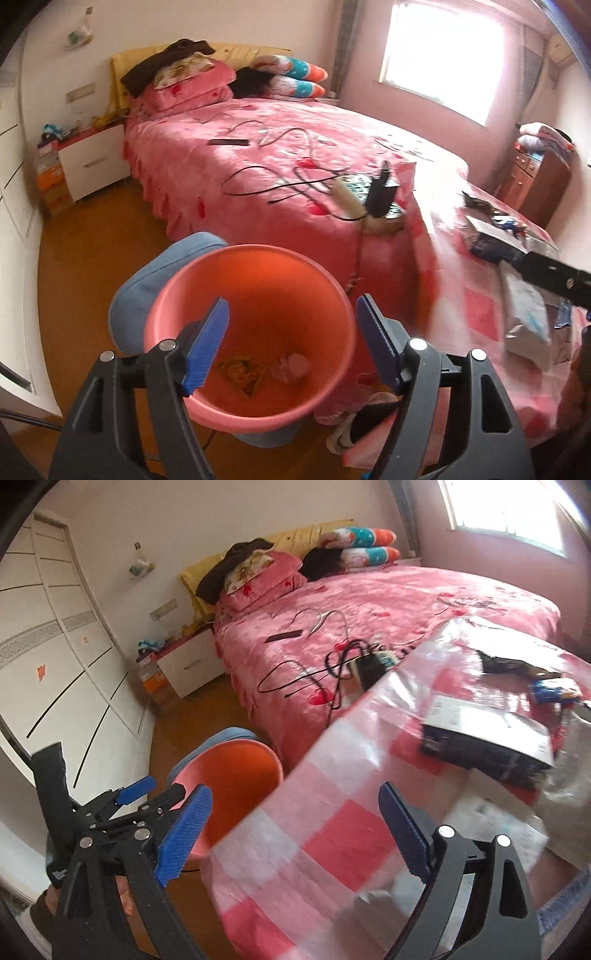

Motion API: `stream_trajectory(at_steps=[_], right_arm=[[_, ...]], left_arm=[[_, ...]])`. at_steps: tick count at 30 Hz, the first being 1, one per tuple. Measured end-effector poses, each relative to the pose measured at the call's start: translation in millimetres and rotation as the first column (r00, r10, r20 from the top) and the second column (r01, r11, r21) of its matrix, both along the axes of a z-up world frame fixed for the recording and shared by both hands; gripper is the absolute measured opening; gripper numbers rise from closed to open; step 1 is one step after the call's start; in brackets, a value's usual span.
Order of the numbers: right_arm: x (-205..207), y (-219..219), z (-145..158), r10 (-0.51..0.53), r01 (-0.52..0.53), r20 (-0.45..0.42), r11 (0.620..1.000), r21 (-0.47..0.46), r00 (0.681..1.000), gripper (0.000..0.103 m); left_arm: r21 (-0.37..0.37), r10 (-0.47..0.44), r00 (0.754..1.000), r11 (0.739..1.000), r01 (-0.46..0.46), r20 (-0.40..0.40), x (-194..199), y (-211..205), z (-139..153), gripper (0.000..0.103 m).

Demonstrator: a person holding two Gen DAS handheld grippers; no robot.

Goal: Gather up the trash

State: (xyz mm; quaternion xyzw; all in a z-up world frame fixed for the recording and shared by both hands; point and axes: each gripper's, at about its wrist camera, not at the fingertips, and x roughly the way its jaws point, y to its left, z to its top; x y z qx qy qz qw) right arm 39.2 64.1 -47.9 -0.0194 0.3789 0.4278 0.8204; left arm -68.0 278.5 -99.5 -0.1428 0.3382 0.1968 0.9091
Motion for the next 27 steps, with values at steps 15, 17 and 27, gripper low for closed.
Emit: stream_trajectory(at_steps=[15, 17, 27], right_arm=[[29.7, -110.4, 20.3, -0.156, 0.155, 0.009, 0.984, 0.087, 0.988, 0.091], [33.7, -122.9, 22.2, -0.18, 0.179, 0.008, 0.979, 0.093, 0.984, 0.091], [68.4, -194.7, 25.0, -0.328, 0.33, -0.037, 0.936, 0.122, 0.944, 0.091]], left_arm=[[0.025, -0.188, 0.982, 0.982, 0.189, -0.031, 41.8, -89.8, 27.9, 0.073], [0.024, -0.211, 0.977, 0.977, 0.212, -0.034, 45.9, -100.5, 29.0, 0.072], [0.057, -0.401, 0.915, 0.914, 0.403, -0.041, 62.5, -172.3, 45.1, 0.072]])
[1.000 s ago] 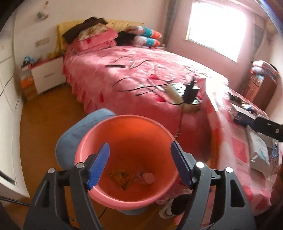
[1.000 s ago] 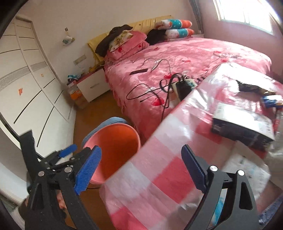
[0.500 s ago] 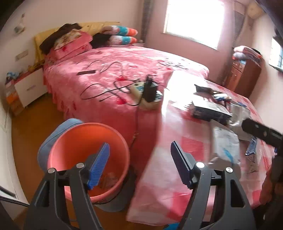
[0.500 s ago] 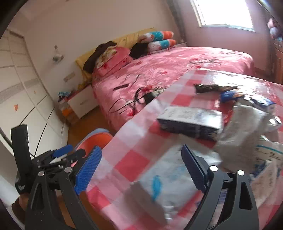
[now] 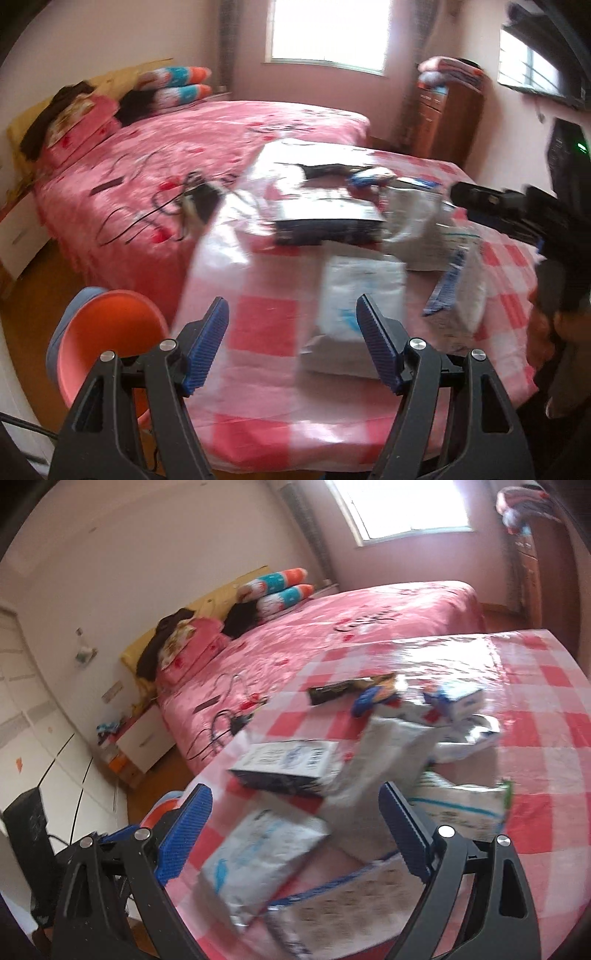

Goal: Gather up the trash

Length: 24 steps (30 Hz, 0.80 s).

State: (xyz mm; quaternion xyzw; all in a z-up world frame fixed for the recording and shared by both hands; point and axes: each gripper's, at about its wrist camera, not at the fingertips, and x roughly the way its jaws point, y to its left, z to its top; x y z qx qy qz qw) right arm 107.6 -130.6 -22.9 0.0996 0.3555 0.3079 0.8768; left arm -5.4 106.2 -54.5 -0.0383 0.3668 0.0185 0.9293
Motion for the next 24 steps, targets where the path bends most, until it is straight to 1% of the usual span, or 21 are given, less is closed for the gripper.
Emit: stream_trajectory(at_steps=[5, 9, 11, 17, 24], right_arm=[[12.8, -28.4, -3.0, -0.062, 0.062, -0.006, 0.998, -0.014, 0.998, 0.091], [21.4, -52.6, -6.2, -0.106, 0.106, -0.013, 0.994, -0.013, 0.994, 0.091], [25.9, -65.3, -7.6, -0.131, 0.131, -0.022, 0.991, -0.006, 0.991, 0.091], [37.3, -97.1, -12.0, -0.189, 0.19, -0.045, 0.982, 0.0, 0.981, 0.091], [49.3, -123.8, -23.1, -0.219, 0.218, -0.07, 0.976, -0.017, 0.973, 0.091]], left_arm=[[0.005, -0.098, 0.995, 0.995, 0.098, -0.008, 8.6, -34.5, 5.3, 0.072], [0.017, -0.178, 0.984, 0.984, 0.178, -0.028, 17.0, -65.1, 5.0, 0.072], [0.02, -0.203, 0.978, 0.979, 0.204, -0.038, 20.2, -74.2, 3.5, 0.072], [0.021, -0.28, 0.957, 0.959, 0.282, -0.073, 31.7, -106.3, -3.0, 0.072], [0.039, -0.376, 0.917, 0.923, 0.384, -0.129, 44.6, -142.6, -12.1, 0.072]])
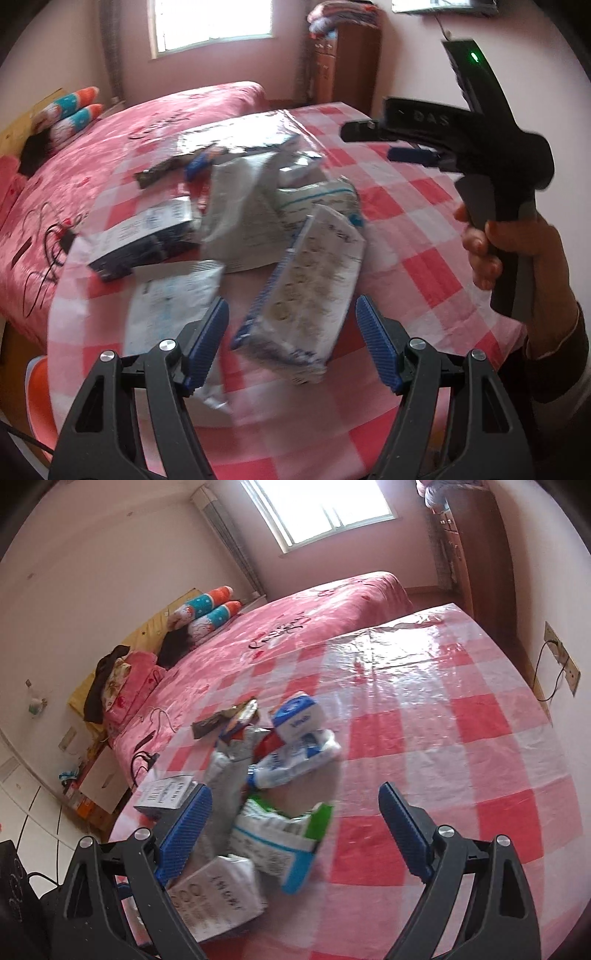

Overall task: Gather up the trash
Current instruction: 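Grasp the white printed snack bag with the left tool, then grasp the green-and-white bag with the right tool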

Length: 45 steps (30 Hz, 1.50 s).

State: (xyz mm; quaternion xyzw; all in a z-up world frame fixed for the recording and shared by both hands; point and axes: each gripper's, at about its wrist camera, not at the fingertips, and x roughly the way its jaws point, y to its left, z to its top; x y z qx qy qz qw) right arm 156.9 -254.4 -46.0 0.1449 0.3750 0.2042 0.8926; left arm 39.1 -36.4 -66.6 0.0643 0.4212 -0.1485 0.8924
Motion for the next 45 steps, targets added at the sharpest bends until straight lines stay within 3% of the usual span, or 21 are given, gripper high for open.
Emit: stream_trajectory(at_steps=[6, 11, 21, 25, 35, 45], right_arm=[[10.9, -5.4, -13.8, 0.046, -0.045, -0.052, 0.999, 0.012, 0.998, 0.091], [15.3, 7.1, -23.4, 0.099, -0.099, -0.09, 0.995, 0.012, 0.991, 0.09], [18.6, 30.6, -43.0, 0.157, -0.162, -0.136, 0.986, -0.029, 0.978, 0.075], [17.2, 31.9, -44.7, 0.166, -0.171, -0.125, 0.985, -0.028, 0.978, 0.072], [15.7, 41.6, -44.7, 0.198, -0.201, -0.09, 0.979, -0.027, 0.976, 0.047], [10.4, 45.1, -35.2, 0.168, -0.168, -0.013, 0.983, -0.075, 0.986, 0.038]], left_arm=[[0.1, -0.048, 0.999, 0.994, 0.048, 0.0, 11.1, -27.3, -9.2, 0.072], [0.145, -0.035, 0.999, 0.989, 0.037, -0.02, 25.4, -33.7, -16.7, 0.07], [0.132, 0.025, 1.0, 0.991, -0.023, -0.016, 36.8, -39.7, -19.6, 0.061], [0.123, 0.043, 0.999, 0.992, -0.041, -0.013, 37.6, -41.1, -19.9, 0.06], [0.082, 0.075, 0.997, 0.994, -0.075, 0.004, 34.2, -36.3, -9.4, 0.055], [0.0, 0.129, 0.991, 0.992, -0.13, 0.038, 25.7, -10.5, 13.3, 0.054]])
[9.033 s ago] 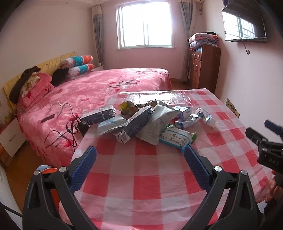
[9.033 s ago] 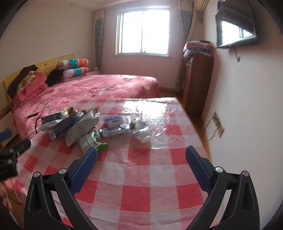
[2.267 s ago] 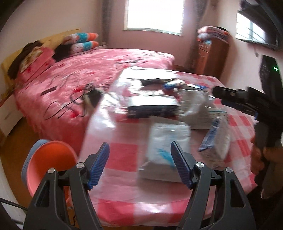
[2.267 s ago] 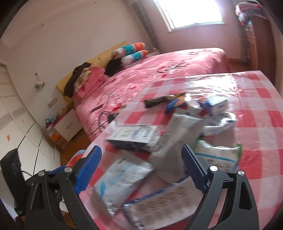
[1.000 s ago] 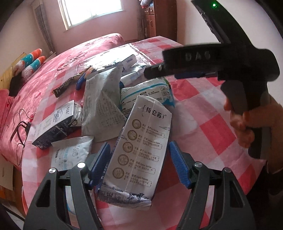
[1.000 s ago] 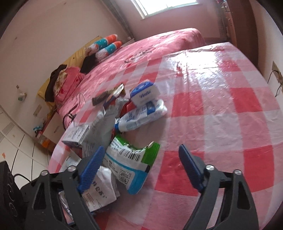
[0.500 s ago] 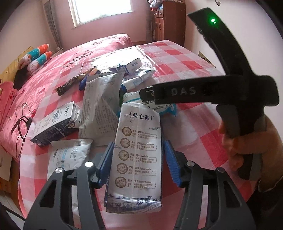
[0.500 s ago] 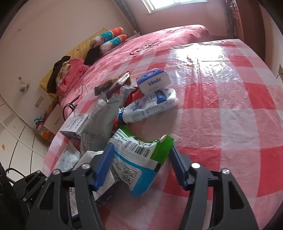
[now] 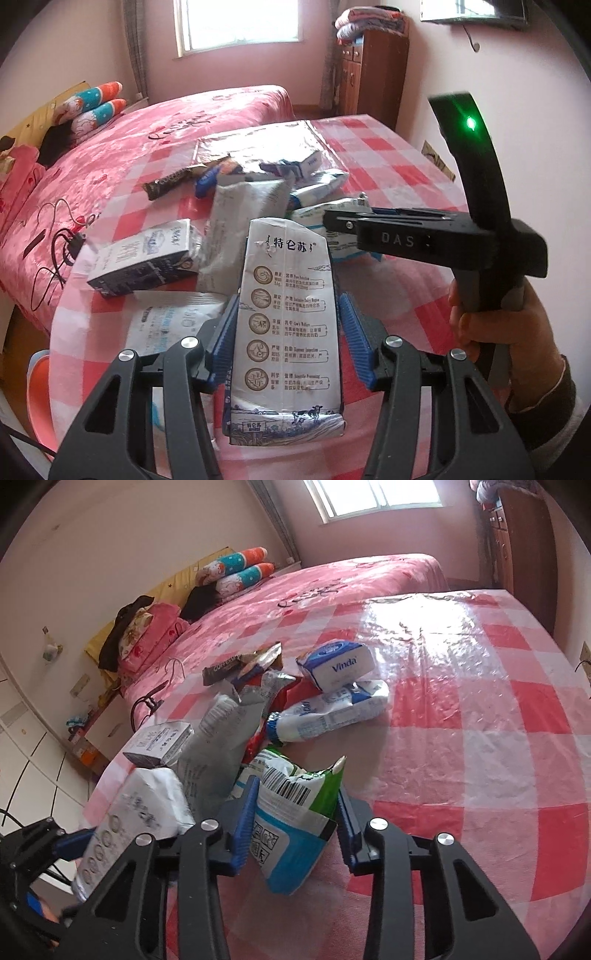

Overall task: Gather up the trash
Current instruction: 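Grasp the green-and-white bag with the right tool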

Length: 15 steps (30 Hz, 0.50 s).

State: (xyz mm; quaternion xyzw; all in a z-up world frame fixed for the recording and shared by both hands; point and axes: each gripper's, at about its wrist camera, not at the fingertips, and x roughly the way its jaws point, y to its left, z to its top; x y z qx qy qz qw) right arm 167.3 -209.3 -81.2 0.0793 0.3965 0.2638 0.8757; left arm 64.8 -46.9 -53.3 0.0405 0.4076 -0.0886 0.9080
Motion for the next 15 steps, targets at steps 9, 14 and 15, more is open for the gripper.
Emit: stream_trajectory(at_steps=[9, 14, 15], right_arm=[[-2.2, -24.2, 14.9, -0.09, 0.086, 0.05, 0.993, 0.079, 0.995, 0.034], [-8.8, -28.2, 33.7, -0.113, 0.101, 0.091, 0.987, 0.128, 0.989, 0.034], [-10.7, -26.8, 37.4, -0.113, 0.099, 0.099, 0.986, 0.134, 0.989, 0.034]], left_arm=[[-0.048, 0.034, 0.998, 0.998, -0.032, 0.05, -11.4, 28.2, 14.7, 0.055], [-0.079, 0.064, 0.995, 0.995, -0.058, 0.071, -16.7, 48.8, 17.6, 0.055], [-0.085, 0.07, 0.995, 0.994, -0.064, 0.076, -17.6, 53.1, 18.3, 0.055]])
